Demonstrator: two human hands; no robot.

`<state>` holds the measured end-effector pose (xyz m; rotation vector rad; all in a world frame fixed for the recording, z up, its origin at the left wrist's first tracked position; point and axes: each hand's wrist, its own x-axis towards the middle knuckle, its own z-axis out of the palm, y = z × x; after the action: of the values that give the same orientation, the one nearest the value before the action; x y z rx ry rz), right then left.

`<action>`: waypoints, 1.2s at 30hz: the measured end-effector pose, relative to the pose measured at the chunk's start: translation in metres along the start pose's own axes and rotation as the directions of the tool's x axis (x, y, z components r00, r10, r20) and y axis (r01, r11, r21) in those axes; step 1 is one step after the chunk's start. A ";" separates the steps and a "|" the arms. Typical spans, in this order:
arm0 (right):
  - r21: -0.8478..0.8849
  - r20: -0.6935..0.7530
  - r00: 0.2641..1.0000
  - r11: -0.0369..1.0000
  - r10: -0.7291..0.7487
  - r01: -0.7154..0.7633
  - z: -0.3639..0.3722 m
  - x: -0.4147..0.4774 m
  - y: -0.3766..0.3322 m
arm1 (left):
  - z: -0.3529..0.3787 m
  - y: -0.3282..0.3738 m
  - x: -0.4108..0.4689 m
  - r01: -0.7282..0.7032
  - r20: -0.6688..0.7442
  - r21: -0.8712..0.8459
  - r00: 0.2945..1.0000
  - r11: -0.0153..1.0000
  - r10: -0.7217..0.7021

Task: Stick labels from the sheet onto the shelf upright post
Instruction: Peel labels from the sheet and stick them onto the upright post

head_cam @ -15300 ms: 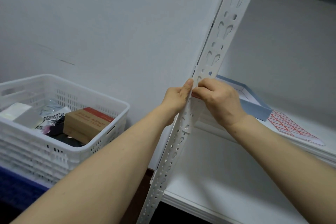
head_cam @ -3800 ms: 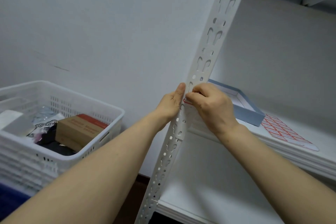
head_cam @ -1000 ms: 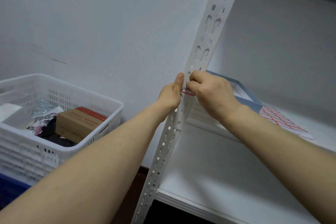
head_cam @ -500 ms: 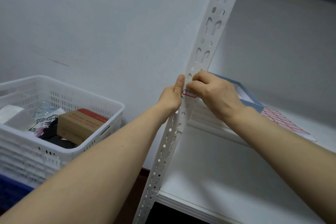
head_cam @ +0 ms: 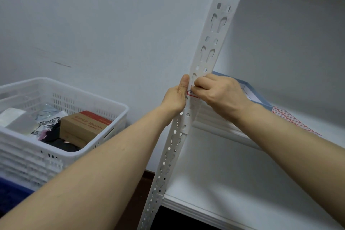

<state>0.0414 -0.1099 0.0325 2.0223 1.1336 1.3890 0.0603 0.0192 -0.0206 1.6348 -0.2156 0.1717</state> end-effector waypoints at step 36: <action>-0.051 -0.040 0.998 0.998 0.043 -0.045 0.000 -0.003 -0.005 | -0.002 0.003 -0.005 0.001 0.016 -0.016 1.000 1.000 0.000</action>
<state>0.0391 -0.1098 0.0271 2.0030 1.0644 1.4699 0.0550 0.0213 -0.0187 1.6212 -0.2281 0.1565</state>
